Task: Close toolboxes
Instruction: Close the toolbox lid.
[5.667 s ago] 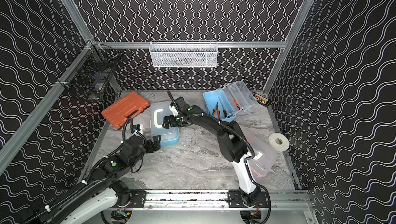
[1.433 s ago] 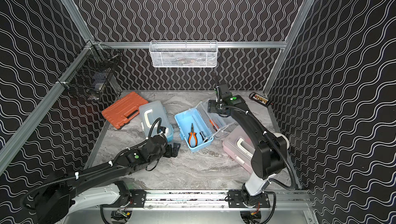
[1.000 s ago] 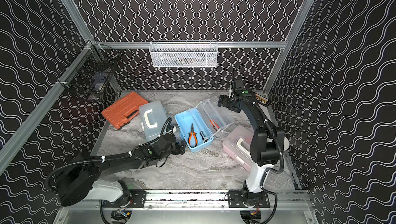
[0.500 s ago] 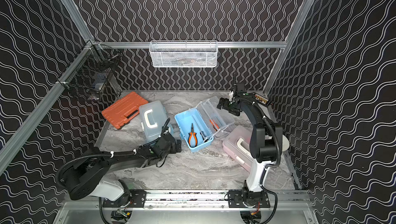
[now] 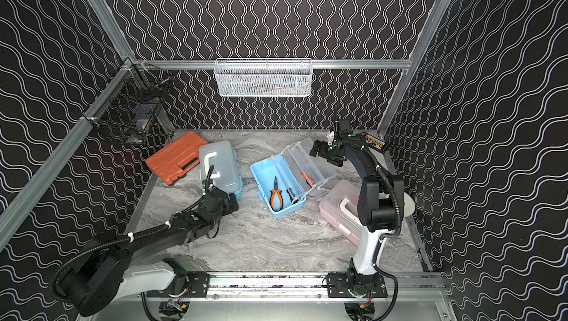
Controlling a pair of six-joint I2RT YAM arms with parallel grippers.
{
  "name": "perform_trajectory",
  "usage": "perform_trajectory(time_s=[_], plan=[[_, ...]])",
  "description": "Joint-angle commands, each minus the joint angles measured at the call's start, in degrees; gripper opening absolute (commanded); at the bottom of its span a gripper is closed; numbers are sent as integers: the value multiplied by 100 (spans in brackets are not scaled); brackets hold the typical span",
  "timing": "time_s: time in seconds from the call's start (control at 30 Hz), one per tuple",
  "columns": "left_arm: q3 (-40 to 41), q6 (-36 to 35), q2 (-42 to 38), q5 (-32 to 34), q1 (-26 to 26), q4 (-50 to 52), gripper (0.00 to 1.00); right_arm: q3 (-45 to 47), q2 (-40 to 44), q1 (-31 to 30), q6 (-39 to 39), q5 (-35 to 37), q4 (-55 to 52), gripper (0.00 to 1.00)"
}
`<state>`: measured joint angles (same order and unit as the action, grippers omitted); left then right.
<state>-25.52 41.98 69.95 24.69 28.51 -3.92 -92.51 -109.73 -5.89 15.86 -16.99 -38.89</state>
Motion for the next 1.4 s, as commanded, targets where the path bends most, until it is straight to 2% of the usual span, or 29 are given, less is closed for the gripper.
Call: perform_trajectory(time_s=[0.0, 0.1, 0.2, 0.27, 0.43, 0.7, 1.03, 1.37], plan=[[64, -67, -198, 160, -158, 271, 99, -29, -33, 0, -87, -120, 25, 98], [56, -131, -407, 193, -210, 476, 99, -40, -62, -9, -109, -200, 5, 98], [38, -162, -668, -39, -159, 497, 99, -38, -74, -26, -126, -310, 3, 98], [21, -127, -782, 6, 3, 550, 99, -48, -75, -67, -144, -367, -21, 98], [-102, -101, -740, 267, 794, 541, 99, -48, 13, -274, -206, -340, -62, 98], [-344, 30, 245, 274, 1568, -179, 99, 55, 213, -445, -197, -280, -57, 98], [-884, 175, 1827, 231, 1688, -734, 99, -2, 329, -687, -256, -179, -155, 98], [-1069, 123, 2362, 66, 1742, -1075, 99, -77, 409, -1384, -237, 48, -213, 99]])
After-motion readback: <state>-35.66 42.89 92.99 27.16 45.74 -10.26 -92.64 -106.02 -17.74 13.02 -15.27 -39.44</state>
